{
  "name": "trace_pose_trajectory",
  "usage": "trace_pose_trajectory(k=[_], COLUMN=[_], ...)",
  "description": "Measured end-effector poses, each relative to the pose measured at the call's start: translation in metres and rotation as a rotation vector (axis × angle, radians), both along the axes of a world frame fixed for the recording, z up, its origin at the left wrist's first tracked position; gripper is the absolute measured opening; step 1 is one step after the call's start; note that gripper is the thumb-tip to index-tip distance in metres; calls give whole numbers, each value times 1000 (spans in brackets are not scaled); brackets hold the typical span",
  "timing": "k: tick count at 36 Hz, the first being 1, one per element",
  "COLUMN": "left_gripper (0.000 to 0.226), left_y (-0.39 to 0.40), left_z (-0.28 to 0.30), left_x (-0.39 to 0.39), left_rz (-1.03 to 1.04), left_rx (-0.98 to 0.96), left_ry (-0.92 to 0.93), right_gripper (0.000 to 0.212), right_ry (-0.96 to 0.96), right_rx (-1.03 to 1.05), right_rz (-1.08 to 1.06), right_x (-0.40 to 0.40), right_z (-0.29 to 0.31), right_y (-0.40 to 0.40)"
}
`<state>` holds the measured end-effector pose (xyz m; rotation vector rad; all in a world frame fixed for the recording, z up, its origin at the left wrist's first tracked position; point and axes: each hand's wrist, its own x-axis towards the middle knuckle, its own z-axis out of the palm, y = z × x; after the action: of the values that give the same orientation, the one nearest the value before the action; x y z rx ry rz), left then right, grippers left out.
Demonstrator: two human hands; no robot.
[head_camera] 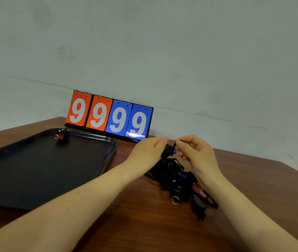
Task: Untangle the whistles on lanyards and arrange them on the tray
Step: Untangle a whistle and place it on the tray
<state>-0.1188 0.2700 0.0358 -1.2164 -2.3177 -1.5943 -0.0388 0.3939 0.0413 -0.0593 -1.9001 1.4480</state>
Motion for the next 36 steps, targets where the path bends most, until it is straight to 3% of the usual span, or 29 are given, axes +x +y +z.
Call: trace_pose_trajectory(k=[4, 10, 16, 27, 33, 36], left_gripper=[40, 32, 24, 26, 23, 21], left_y=[3, 3, 6, 7, 5, 6], left_z=[3, 4, 1, 1, 2, 1], left_x=[2, 11, 13, 12, 4, 4], left_rz=[-40, -237, -347, -233, -113, -158], left_rx=[45, 164, 178, 333, 222, 268], left_ry=[-139, -522, -546, -617, -397, -525], right_gripper=[7, 13, 15, 11, 11, 14], right_ry=[-37, -58, -66, -126, -171, -201], right_rx=[29, -227, -354, -192, -166, -147], right_rz=[-25, 143, 251, 246, 183, 179], right_x=[0, -1, 0, -1, -5, -5], right_z=[-2, -2, 2, 0, -5, -6], right_y=[3, 1, 2, 3, 4, 3])
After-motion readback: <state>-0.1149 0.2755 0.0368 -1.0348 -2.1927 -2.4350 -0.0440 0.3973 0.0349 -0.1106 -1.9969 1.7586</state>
